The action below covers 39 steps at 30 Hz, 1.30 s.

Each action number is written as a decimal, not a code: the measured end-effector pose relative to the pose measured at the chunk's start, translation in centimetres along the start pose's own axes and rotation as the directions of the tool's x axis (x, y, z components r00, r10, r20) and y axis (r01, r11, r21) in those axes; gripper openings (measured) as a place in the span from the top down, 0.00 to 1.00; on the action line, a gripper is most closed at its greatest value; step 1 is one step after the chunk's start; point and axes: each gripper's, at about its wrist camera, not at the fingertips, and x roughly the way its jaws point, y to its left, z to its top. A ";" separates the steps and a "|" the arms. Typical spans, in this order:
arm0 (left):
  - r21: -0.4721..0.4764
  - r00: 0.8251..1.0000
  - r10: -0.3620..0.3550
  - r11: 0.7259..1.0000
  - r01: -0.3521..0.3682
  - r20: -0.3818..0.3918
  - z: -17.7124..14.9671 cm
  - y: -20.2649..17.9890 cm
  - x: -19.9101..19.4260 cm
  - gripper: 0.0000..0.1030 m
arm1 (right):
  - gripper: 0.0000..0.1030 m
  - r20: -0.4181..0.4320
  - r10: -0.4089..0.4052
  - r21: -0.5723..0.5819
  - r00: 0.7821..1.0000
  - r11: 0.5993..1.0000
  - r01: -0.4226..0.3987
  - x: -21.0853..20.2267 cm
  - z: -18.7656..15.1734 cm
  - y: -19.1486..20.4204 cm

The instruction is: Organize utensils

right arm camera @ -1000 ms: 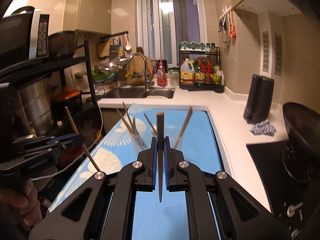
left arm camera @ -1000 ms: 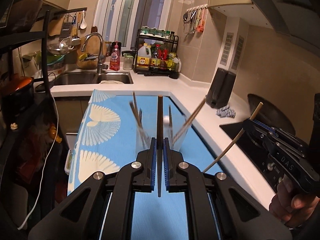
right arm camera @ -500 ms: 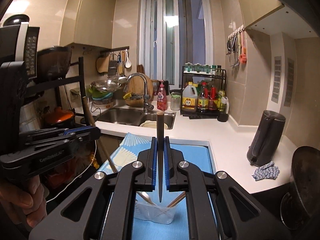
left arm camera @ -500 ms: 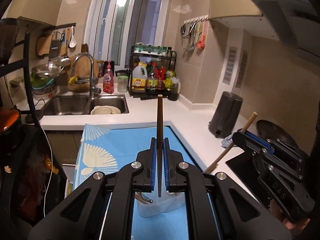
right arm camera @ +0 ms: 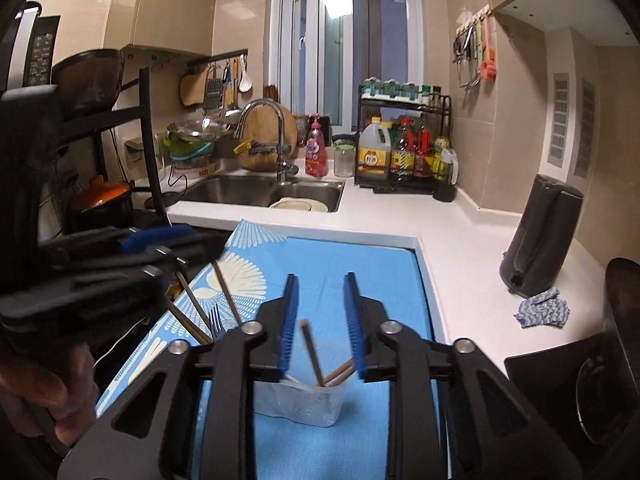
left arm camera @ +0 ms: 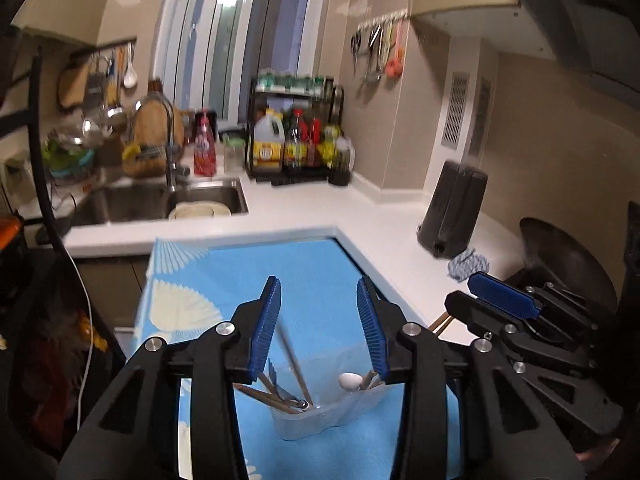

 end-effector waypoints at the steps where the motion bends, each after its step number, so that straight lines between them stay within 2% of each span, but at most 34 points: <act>1: 0.002 1.000 0.004 1.000 -0.005 0.022 0.1 -0.1 -1.2 0.59 | 0.65 0.015 -0.003 0.003 1.000 1.000 0.002 -1.0 -0.1 -0.1; 2: -0.001 0.999 0.011 1.000 -0.011 0.051 -0.1 -0.1 -2.8 0.52 | 0.62 0.027 -0.006 0.004 1.000 1.000 0.006 -1.7 -0.2 -0.1; 3: -0.005 0.997 0.019 1.000 -0.018 0.070 -0.4 -0.1 -3.9 0.46 | 0.54 0.044 -0.006 0.007 0.999 1.000 0.006 -2.9 -0.5 -0.1; 4: -0.008 0.996 0.030 1.000 -0.029 0.089 -0.9 -0.2 -5.1 0.36 | 0.44 0.060 -0.008 0.009 0.998 1.000 0.007 -3.8 -0.8 -0.1; 5: -0.010 0.994 0.038 0.999 -0.038 0.101 -1.6 -0.2 -5.8 0.32 | 0.41 0.080 -0.015 0.010 0.997 1.000 0.014 -4.9 -1.4 -0.1; 6: -0.015 0.992 0.052 0.999 -0.050 0.112 -2.5 -0.3 -6.7 0.31 | 0.38 0.094 -0.026 0.014 0.995 1.000 0.025 -5.8 -1.9 0.0; 8: -0.041 0.991 0.078 0.996 -0.074 0.110 -4.8 -0.4 -7.7 0.19 | 0.32 0.115 -0.043 0.030 0.992 0.999 0.040 -7.6 -3.7 0.1; 10: -0.069 0.991 0.099 0.993 -0.092 0.095 -7.5 -0.6 -7.9 0.14 | 0.19 0.136 -0.084 0.055 0.987 0.996 0.077 -8.9 -5.8 0.1; 13: -0.083 0.982 0.167 0.984 -0.160 0.086 -11.2 -1.2 -7.2 0.08 | 0.15 0.144 -0.158 0.069 0.977 0.986 0.150 -9.5 -9.2 0.0; 17: -0.107 0.974 0.225 0.969 -0.224 -0.006 -16.0 -1.7 -4.8 0.07 | 0.11 0.090 -0.198 0.040 0.976 0.980 0.195 -7.6 -13.1 -0.2; 21: -0.103 0.968 0.247 0.963 -0.251 -0.049 -18.4 -1.5 -3.7 0.07 | 0.09 0.037 -0.224 0.065 0.974 0.973 0.221 -6.0 -15.8 -1.0; 25: -0.090 0.967 0.246 0.964 -0.251 -0.062 -19.2 -1.5 -2.7 0.07 | 0.07 -0.004 -0.217 0.067 0.976 0.974 0.217 -4.8 -16.8 -1.2; 30: -0.124 0.967 0.243 0.960 -0.250 -0.072 -20.3 -1.5 -2.3 0.07 | 0.07 -0.083 -0.204 0.090 0.976 0.973 0.211 -3.3 -18.0 -1.8; 39: -0.108 0.964 0.258 0.959 -0.263 -0.056 -20.2 -1.8 -2.2 0.07 | 0.07 -0.091 -0.202 0.076 0.975 0.975 0.209 -2.9 -18.5 -1.5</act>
